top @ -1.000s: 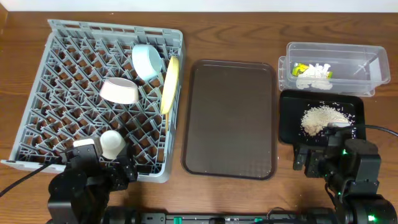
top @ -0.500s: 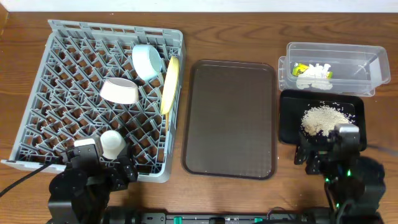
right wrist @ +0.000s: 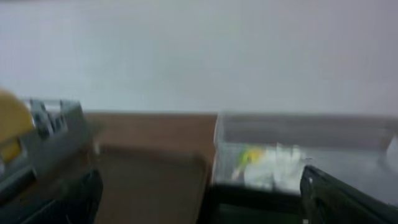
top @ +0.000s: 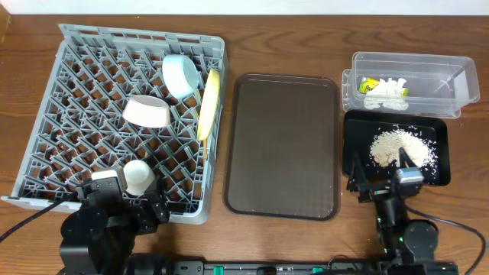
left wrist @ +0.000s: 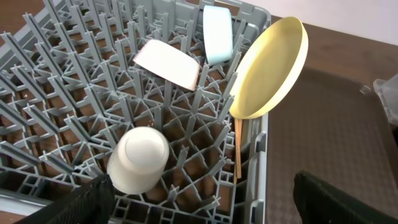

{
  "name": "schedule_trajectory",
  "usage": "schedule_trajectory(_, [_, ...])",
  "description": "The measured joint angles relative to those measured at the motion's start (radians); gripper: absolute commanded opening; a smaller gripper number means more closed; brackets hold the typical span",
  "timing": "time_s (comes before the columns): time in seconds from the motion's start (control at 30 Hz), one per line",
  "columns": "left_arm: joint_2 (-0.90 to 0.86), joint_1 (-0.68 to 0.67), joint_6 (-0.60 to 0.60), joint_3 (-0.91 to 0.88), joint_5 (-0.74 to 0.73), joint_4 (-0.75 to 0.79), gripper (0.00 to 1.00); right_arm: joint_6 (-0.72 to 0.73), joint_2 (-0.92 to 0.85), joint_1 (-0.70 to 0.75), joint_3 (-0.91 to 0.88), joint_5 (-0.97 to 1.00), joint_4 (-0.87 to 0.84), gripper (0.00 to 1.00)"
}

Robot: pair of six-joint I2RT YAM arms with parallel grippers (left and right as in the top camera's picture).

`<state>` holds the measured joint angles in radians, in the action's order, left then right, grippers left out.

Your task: Sort waste into correct bins and load items into the dishwasher

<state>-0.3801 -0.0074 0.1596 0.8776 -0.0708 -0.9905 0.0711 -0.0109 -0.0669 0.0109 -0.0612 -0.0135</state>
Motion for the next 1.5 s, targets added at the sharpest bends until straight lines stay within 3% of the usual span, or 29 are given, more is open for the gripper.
schedule_trajectory(0.07, [0.0,0.0,0.0,0.0,0.0,0.0,0.92,0.0,-0.001,0.0,-0.004,0.0,0.079,0.99])
schedule_trajectory(1.0, [0.021,0.0,0.0,-0.039,0.008,-0.001,0.92,0.0,-0.002,0.0,-0.004,0.002,0.08,0.99])
schedule_trajectory(1.37, [0.361,0.0,0.047,-0.669,-0.029,0.616,0.93,0.0,-0.002,0.0,-0.004,0.003,0.08,0.99])
schedule_trajectory(1.5, [0.367,-0.001,0.045,-0.794,-0.039,0.891,0.93,0.0,-0.002,0.0,-0.004,0.003,0.08,0.99])
